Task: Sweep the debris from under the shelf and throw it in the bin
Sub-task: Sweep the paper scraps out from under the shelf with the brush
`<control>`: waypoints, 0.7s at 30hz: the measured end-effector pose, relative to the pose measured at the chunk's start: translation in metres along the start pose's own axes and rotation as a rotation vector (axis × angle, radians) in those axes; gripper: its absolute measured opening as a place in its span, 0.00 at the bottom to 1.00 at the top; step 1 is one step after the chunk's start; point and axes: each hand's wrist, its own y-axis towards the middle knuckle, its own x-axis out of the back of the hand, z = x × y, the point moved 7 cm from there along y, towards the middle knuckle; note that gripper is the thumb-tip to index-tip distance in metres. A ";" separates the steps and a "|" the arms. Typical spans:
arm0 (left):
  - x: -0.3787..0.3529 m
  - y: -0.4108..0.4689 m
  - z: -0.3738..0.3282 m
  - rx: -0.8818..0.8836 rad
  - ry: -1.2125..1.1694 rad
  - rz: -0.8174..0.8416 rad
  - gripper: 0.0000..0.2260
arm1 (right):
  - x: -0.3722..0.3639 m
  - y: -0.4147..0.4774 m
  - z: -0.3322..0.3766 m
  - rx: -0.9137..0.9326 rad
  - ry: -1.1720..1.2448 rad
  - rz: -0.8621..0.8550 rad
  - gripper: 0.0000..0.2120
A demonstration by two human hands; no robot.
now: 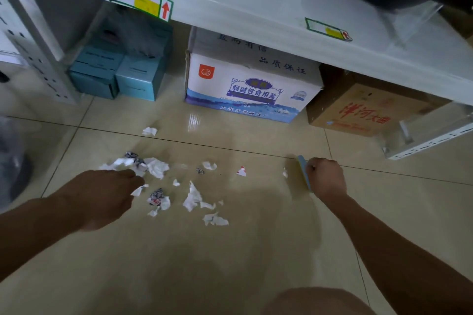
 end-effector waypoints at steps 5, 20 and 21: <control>0.004 0.001 -0.008 0.019 -0.008 0.022 0.19 | -0.008 -0.032 0.125 0.303 0.112 0.055 0.12; -0.010 -0.012 0.038 0.138 -0.029 0.047 0.18 | 0.001 -0.062 0.245 0.484 0.161 0.110 0.17; -0.011 -0.014 0.040 0.141 -0.034 0.053 0.18 | 0.005 -0.064 0.255 0.505 0.158 0.094 0.17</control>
